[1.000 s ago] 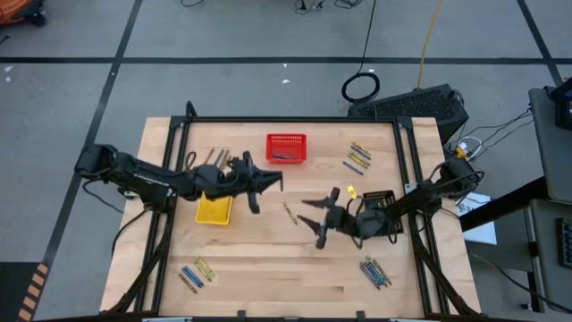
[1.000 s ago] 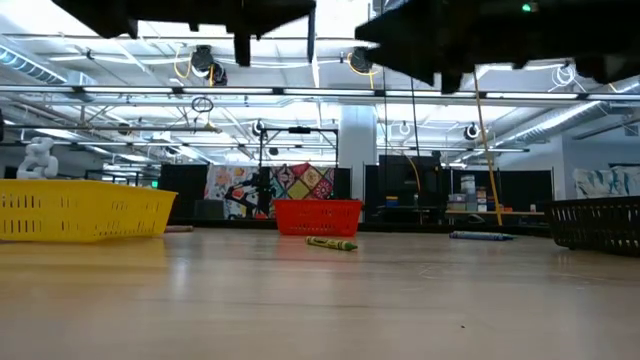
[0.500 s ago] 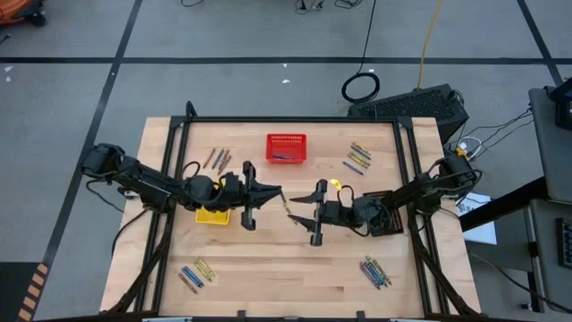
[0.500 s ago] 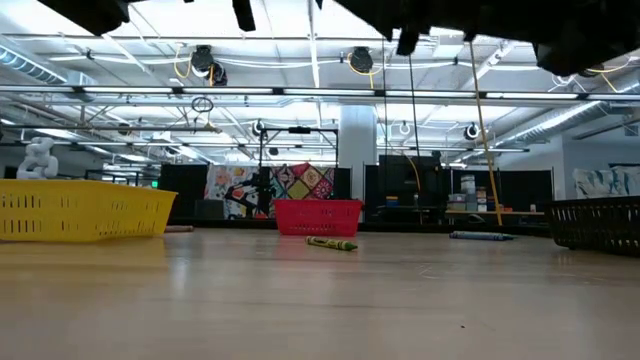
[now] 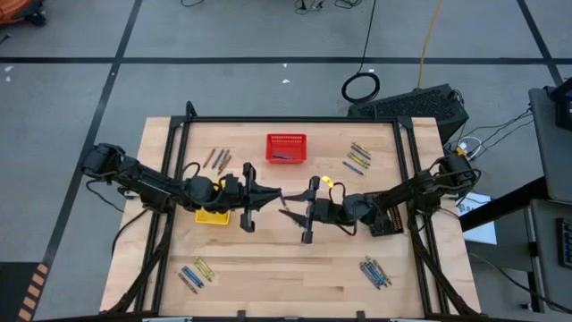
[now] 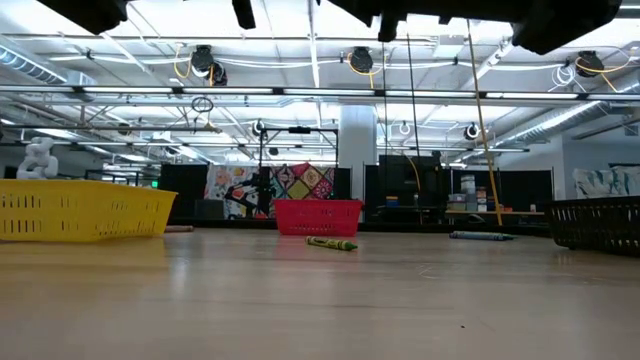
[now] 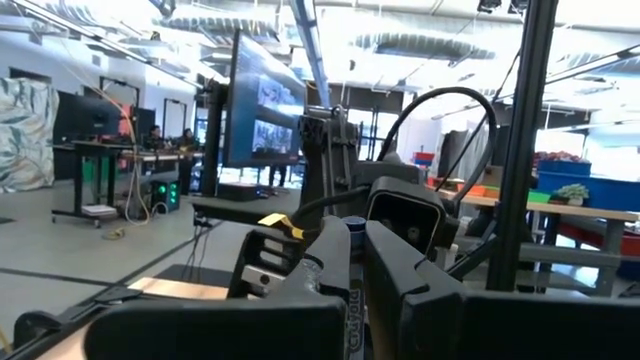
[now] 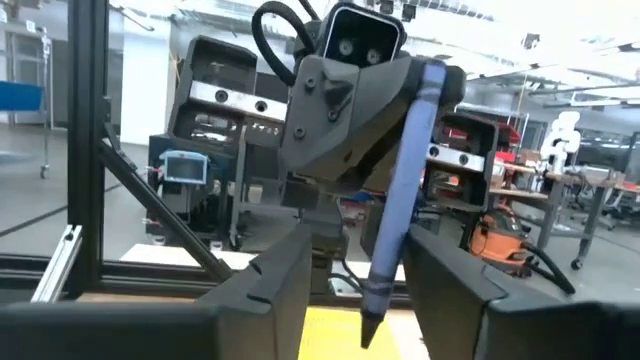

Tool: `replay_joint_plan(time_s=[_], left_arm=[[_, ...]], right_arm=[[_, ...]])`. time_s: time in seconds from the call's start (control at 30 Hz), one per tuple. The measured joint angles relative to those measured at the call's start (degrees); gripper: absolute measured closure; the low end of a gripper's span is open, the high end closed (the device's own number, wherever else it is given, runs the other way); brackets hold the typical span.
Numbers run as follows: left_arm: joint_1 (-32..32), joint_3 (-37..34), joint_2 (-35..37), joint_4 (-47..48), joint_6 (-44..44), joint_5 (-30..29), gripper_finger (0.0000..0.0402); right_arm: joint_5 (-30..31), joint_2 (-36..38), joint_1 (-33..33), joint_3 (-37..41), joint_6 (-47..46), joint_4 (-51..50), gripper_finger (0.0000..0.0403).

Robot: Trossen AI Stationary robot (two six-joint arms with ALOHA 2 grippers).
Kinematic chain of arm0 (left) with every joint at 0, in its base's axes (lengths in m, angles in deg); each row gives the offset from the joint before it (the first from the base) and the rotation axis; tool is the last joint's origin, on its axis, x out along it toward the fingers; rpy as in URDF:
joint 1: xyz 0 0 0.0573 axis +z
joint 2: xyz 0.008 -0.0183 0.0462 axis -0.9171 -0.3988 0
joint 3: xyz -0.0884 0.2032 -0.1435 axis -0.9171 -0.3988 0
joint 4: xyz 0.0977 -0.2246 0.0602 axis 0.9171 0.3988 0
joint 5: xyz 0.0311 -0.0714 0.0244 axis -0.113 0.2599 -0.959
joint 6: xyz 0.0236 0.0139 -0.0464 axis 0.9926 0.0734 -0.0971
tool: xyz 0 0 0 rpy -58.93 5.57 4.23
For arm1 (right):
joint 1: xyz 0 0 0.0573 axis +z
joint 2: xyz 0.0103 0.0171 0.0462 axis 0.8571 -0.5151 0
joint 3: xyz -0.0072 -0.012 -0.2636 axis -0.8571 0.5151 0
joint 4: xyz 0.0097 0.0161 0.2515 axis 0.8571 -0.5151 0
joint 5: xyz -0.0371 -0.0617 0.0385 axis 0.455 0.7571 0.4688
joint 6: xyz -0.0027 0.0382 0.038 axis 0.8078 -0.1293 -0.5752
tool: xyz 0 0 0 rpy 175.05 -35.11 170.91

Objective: Sort crayons
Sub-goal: Put the blue crayon into the red basket

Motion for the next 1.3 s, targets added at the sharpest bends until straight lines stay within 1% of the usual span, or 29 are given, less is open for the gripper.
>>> replay_joint_plan(time_s=[0.13, 0.27, 0.33, 0.4, 0.47, 0.53, 0.63, 0.77, 0.83, 0.9, 0.97, 1.1, 1.2, 1.3], left_arm=[[0.0, 0.0, 0.0, 0.4, 0.0, 0.1, 0.0395], [0.0, 0.0, 0.0, 1.0, 0.0, 0.2, 0.0395], [0.0, 0.0, 0.0, 1.6, 0.2, 0.2, 0.0395], [0.0, 0.0, 0.2, 3.2, 1.7, 0.2, 0.0388], [0.0, 0.0, 1.7, 7.3, 2.7, -0.2, 0.0369], [0.1, 0.0, 4.0, 12.1, 2.9, -1.7, 0.034], [0.1, 0.1, 9.3, 21.8, 2.9, -6.8, 0.029], [0.1, 0.1, 16.8, 37.4, 2.5, -13.2, 0.0237], [0.1, 0.1, 20.2, 43.4, 1.3, -15.1, 0.0221], [0.1, 0.1, 22.7, 47.6, -0.3, -16.8, 0.0214], [0.1, 0.1, 24.5, 51.0, -0.5, -19.7, 0.0213], [0.1, 0.1, 25.6, 55.6, -0.5, -24.7, 0.0213], [0.1, 0.1, 25.6, 59.2, -0.2, -28.0, 0.0213], [0.1, 0.1, 25.3, 61.8, -0.1, -31.2, 0.0213]], right_arm=[[0.2, 0.0, 0.0, 0.0, 0.7, 0.0, 0.0296], [0.8, 0.0, 0.0, 0.0, 0.8, -0.5, 0.0338], [2.3, 0.0, 0.1, 0.0, 0.8, -1.0, 0.0363], [5.1, 0.0, 0.4, 0.0, 0.7, -2.5, 0.0387], [7.7, 0.4, 0.7, 0.0, 0.7, -5.7, 0.0396], [9.1, 1.3, 0.7, -0.1, -1.4, -11.3, 0.0394], [8.4, 3.8, -0.6, -0.1, -7.6, -25.2, 0.0395], [5.3, 7.5, -5.7, -0.8, -17.0, -46.1, 0.04], [0.8, 8.2, -9.7, -2.7, -20.4, -56.1, 0.04], [-5.1, 8.0, -14.1, -6.0, -20.8, -64.6, 0.04], [-9.7, 6.7, -18.4, -10.0, -17.7, -70.1, 0.04], [-14.4, 2.0, -26.2, -18.4, -8.4, -77.3, 0.04], [-18.3, -2.7, -31.4, -24.7, -3.4, -80.4, 0.04], [-22.1, -8.3, -35.5, -29.4, 2.2, -80.6, 0.04]])
